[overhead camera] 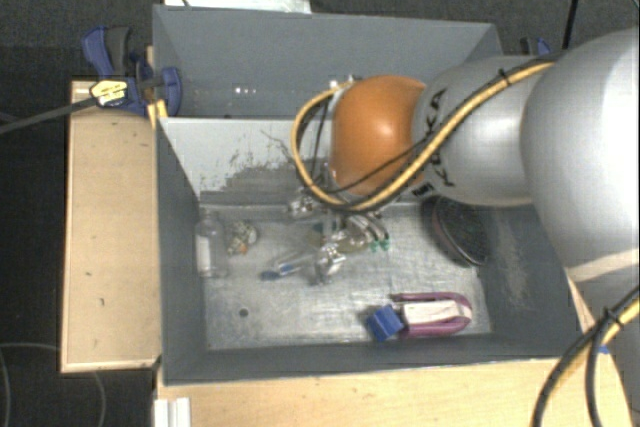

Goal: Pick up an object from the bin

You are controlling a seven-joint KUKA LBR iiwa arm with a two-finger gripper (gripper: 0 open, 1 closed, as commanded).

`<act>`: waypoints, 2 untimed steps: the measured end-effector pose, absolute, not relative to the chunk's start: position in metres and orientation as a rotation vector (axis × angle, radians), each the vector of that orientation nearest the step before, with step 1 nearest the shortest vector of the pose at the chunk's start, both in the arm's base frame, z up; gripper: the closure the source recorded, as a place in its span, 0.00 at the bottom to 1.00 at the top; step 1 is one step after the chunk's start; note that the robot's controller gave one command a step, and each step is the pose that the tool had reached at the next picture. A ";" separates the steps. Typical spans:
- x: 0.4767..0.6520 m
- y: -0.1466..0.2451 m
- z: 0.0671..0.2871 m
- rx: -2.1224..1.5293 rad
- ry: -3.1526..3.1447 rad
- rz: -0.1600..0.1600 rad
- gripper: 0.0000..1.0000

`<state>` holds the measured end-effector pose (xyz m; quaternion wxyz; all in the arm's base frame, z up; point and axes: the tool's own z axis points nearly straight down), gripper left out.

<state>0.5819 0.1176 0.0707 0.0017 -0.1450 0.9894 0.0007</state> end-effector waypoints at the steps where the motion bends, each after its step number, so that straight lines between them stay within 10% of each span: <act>1: 0.566 0.096 0.101 -0.193 3.140 -0.001 0.00; 2: 0.570 0.107 0.108 0.027 3.136 0.003 0.00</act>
Offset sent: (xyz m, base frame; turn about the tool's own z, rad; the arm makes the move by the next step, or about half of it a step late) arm -0.0160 -0.0208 0.0293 0.1674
